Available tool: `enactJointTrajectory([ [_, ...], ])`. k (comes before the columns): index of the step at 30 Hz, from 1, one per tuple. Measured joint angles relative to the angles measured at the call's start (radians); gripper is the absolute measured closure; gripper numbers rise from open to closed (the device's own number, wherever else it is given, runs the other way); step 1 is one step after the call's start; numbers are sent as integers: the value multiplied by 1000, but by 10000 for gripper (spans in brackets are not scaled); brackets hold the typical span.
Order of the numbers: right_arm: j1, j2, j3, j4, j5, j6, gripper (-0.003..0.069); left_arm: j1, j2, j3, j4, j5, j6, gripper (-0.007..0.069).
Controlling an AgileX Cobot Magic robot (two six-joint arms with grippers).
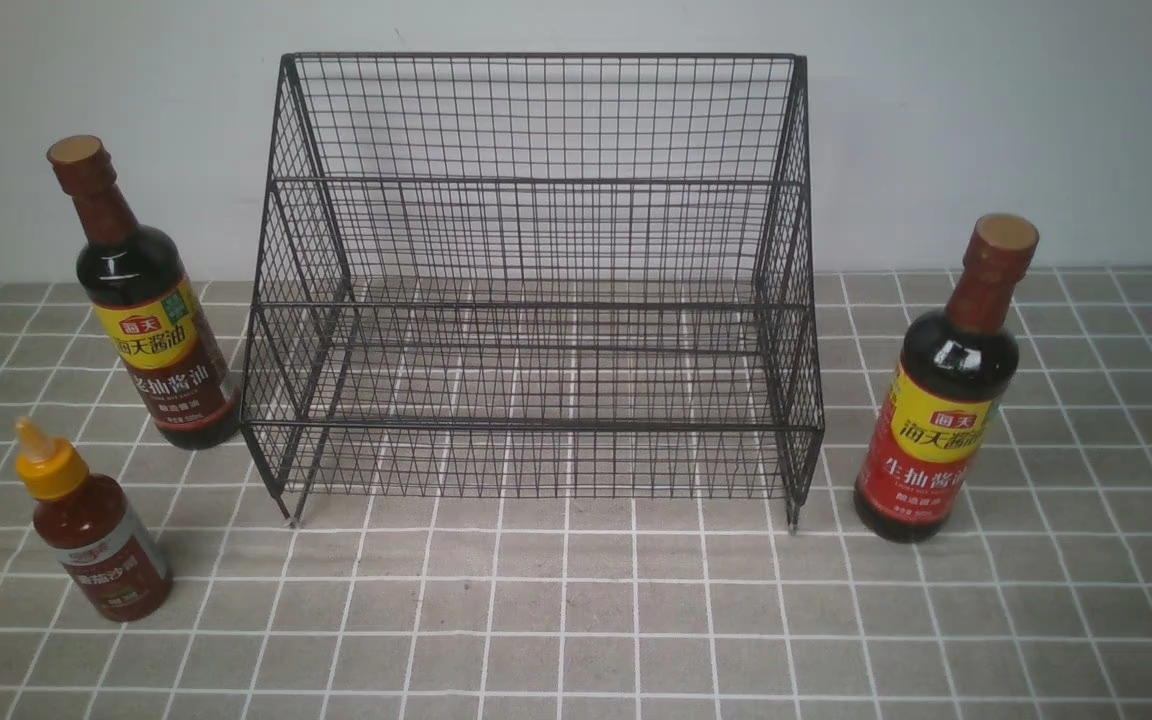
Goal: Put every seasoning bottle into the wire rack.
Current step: Use the right arm to grab the condiment bottle closest to it
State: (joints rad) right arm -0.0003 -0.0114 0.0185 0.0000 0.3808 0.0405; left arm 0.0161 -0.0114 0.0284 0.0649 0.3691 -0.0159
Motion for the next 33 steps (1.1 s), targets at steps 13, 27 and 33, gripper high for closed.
enactJointTrajectory([
  [13, 0, 0, 0, 0, 0, 0, 673, 0, 0, 0, 0, 0, 0, 631],
  [27, 1, 0, 8, 145, -164, 53, 673, 0, 0, 0, 0, 0, 0, 631],
  [33, 1, 0, 8, 390, -421, 116, 673, 0, 0, 0, 0, 0, 0, 631],
])
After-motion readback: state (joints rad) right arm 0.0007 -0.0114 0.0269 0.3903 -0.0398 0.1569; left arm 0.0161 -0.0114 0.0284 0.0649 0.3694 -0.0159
